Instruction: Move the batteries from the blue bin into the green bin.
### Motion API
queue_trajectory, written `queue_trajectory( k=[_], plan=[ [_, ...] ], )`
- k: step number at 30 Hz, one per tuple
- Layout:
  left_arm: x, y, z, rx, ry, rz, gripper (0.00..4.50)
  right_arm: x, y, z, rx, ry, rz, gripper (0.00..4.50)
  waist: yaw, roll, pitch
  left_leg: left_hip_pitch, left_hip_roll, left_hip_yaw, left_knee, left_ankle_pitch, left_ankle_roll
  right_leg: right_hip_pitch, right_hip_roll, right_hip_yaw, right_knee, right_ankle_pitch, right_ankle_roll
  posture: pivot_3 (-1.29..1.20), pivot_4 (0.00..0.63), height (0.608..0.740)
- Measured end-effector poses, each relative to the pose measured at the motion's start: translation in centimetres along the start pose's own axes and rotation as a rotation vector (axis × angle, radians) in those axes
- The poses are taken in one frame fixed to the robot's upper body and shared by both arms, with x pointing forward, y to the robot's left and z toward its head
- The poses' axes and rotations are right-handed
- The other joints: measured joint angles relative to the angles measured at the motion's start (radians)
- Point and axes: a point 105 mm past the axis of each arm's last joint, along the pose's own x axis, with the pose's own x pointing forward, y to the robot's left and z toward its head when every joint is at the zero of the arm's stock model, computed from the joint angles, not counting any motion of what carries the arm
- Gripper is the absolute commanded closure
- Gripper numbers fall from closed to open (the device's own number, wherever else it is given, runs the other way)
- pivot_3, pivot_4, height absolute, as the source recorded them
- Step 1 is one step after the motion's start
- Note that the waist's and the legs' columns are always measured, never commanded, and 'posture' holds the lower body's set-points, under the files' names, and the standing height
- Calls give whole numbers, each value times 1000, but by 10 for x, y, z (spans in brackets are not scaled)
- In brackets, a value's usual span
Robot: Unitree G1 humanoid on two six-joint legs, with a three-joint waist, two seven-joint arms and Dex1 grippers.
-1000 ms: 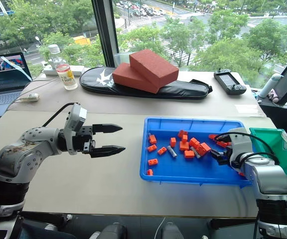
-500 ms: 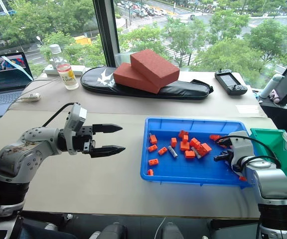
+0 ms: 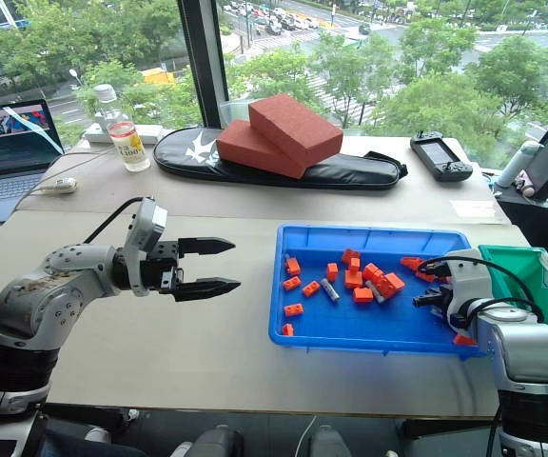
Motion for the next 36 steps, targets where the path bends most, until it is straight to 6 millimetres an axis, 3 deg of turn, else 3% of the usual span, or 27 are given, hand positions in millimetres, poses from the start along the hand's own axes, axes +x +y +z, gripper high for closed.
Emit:
queue_trajectory(
  k=[5,10,12,16,20,24,30,36],
  plan=[
    [1,0,-1,-6,-4,-7,0,-27,-10,54,25,-182,-4,4487,-4,0,0,0,1,0,0,0,0,0,1,0,0,0,0,0,150,740],
    [2,0,-2,-10,-4,-11,0,-40,-21,71,61,-241,-33,4487,-1,0,0,0,0,0,0,0,0,0,0,0,0,0,0,0,150,740],
    [3,-1,-2,-12,-4,-14,0,-48,-27,65,-17,-200,-56,4487,6,0,0,-1,0,-1,0,0,0,0,0,0,0,0,0,0,150,740],
    [3,0,-2,-14,-5,-14,0,-46,-14,38,-170,-84,3,4487,4,0,0,-1,0,0,0,0,0,0,0,0,-1,0,0,0,150,740],
    [3,-1,-2,-14,-4,-18,0,-44,-3,16,-259,1,85,3501,-4,1,0,0,0,0,0,0,0,0,0,0,0,0,0,0,150,740],
    [3,-1,-2,-15,-4,-19,0,-45,1,9,-392,69,136,2106,-5,1,0,0,0,0,0,0,0,0,0,0,-1,0,0,0,150,740],
    [3,-1,-2,-14,-4,-17,0,-39,1,-9,-446,184,205,2106,-1,1,0,0,0,0,0,0,0,0,0,0,-1,0,0,0,150,740],
    [4,-1,-2,-12,-4,-15,0,-26,0,-13,-486,240,250,2106,-1,1,0,0,1,0,0,0,0,0,0,0,-1,0,0,0,150,740]
  ],
)
